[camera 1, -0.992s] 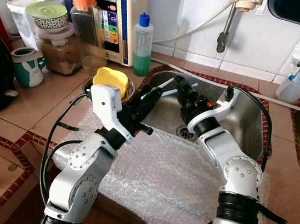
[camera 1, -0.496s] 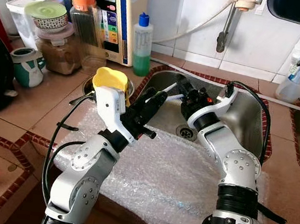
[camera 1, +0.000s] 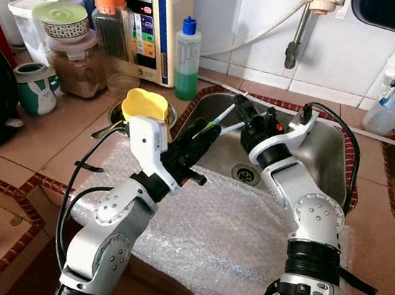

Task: Kitchen organization

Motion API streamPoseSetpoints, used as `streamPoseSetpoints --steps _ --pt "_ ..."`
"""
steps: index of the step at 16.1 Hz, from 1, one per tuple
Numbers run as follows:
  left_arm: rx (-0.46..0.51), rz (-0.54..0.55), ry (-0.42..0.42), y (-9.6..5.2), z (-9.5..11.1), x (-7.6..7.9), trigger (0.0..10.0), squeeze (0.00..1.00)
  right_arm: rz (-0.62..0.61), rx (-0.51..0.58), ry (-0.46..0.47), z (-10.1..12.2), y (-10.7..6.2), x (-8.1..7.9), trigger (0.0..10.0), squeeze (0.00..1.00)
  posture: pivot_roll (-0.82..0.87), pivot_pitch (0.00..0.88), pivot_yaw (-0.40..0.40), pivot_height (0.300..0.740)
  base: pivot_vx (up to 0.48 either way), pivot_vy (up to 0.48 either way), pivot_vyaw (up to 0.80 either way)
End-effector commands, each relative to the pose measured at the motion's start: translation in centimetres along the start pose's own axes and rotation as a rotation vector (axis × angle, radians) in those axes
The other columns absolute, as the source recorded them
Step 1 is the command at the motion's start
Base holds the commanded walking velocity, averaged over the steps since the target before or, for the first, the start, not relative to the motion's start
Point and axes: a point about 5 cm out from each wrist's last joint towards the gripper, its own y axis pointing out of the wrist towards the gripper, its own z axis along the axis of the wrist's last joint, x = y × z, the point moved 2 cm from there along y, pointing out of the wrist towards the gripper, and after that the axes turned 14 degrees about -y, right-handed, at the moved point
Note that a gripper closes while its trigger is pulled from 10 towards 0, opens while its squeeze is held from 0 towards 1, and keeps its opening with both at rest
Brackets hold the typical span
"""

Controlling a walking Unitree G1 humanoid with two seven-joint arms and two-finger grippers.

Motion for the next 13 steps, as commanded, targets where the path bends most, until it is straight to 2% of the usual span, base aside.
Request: streamPoseSetpoints --steps 1,2,3,4,8,10,11,12,13 --pt "0.025 0.003 0.003 0.2 0.6 0.1 10.0 0.0 -0.028 -0.012 -0.02 -0.1 0.1 0.4 0.0 0.0 -0.19 0.072 0.084 0.74 0.0 0.0 0.0" --pt "0.028 0.006 0.0 0.2 0.6 0.0 10.0 0.34 -0.034 -0.01 -0.023 -0.2 0.1 0.5 0.0 0.0 -0.19 0.072 0.085 0.74 0.0 0.0 0.0" --pt "0.032 0.013 0.0 0.2 0.7 -0.1 10.0 0.85 -0.044 -0.005 -0.025 -0.2 0.1 0.6 0.0 0.0 -0.19 0.072 0.087 0.74 0.0 0.0 0.0" --pt "0.034 0.018 0.0 0.2 0.7 -0.1 10.0 1.0 -0.05 0.0 -0.028 -0.1 0.1 0.7 0.0 0.0 -0.19 0.071 0.086 0.74 0.0 0.0 0.0" --pt "0.023 0.01 -0.023 0.2 0.4 0.0 10.0 1.0 -0.1 0.058 -0.069 1.1 0.2 1.2 0.0 0.0 -0.2 0.072 0.088 0.74 0.0 0.0 0.0" --pt "0.011 0.015 -0.019 0.1 0.2 -0.1 10.0 1.0 -0.15 0.084 -0.183 1.6 0.1 1.7 0.0 0.0 -0.19 0.072 0.089 0.74 0.0 0.0 0.0" --pt "0.008 0.017 -0.017 0.1 0.2 -0.1 10.0 1.0 -0.152 0.086 -0.194 1.7 0.1 1.7 0.0 0.0 -0.19 0.072 0.089 0.74 0.0 0.0 0.0" --pt "-0.015 0.024 0.026 -0.3 -0.1 -0.4 10.0 1.0 -0.195 0.108 -0.335 2.6 -0.1 2.1 0.0 0.0 -0.19 0.073 0.091 0.74 0.0 0.0 0.0" --pt "-0.027 0.029 0.039 -0.5 -0.2 -0.6 10.0 1.0 -0.213 0.118 -0.422 3.3 -0.2 2.3 0.0 0.0 -0.19 0.075 0.093 0.74 0.0 0.0 0.0"
